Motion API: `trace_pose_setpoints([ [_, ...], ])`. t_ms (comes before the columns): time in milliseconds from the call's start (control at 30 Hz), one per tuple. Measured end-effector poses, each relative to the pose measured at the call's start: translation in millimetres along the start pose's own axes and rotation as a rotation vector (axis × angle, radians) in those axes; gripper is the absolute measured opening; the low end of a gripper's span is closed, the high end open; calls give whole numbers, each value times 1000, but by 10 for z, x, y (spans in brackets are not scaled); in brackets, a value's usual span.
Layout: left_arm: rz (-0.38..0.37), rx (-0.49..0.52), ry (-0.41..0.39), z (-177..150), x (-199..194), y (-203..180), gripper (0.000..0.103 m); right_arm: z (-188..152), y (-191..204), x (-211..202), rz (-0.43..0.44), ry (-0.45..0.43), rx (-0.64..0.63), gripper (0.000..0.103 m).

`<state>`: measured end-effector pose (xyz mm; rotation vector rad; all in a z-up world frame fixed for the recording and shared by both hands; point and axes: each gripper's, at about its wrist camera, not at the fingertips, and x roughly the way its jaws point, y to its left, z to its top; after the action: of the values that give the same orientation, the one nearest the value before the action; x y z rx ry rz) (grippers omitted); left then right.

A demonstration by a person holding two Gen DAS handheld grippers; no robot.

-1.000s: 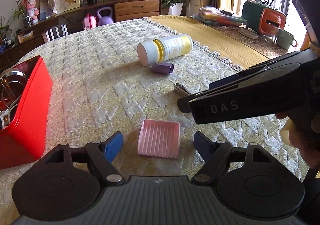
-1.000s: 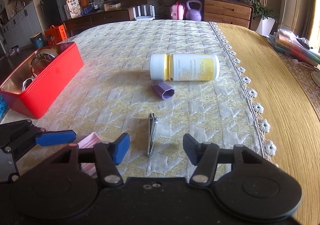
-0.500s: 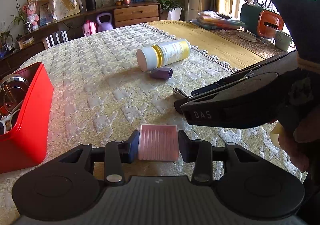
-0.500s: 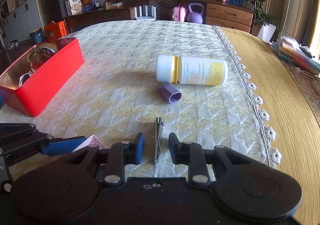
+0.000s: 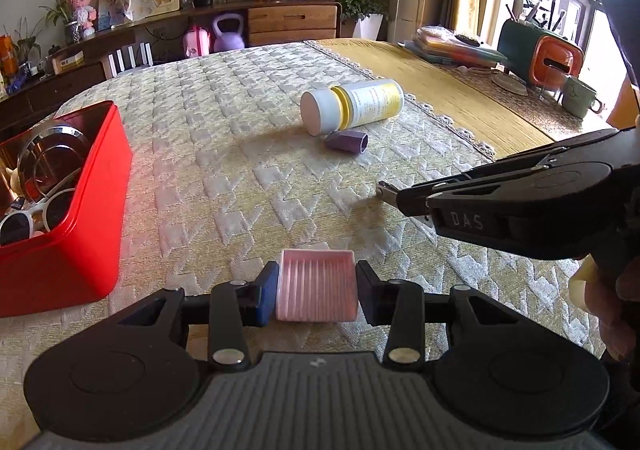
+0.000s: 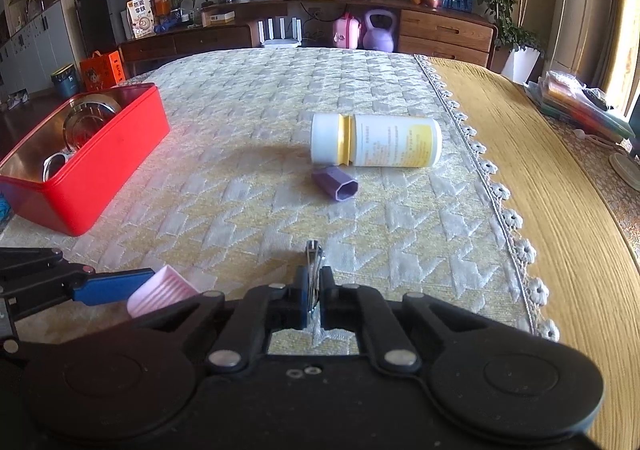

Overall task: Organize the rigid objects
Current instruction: 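Carry pink soap dish in left tool and clipper in right tool into red tin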

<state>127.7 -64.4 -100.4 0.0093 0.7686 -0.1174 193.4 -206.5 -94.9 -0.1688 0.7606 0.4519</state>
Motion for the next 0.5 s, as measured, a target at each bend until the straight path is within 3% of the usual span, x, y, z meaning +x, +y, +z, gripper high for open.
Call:
trace_pose_setpoints([
  [500, 22, -70, -51, 80, -408, 297, 40, 57, 171, -455, 18, -68, -1, 5],
])
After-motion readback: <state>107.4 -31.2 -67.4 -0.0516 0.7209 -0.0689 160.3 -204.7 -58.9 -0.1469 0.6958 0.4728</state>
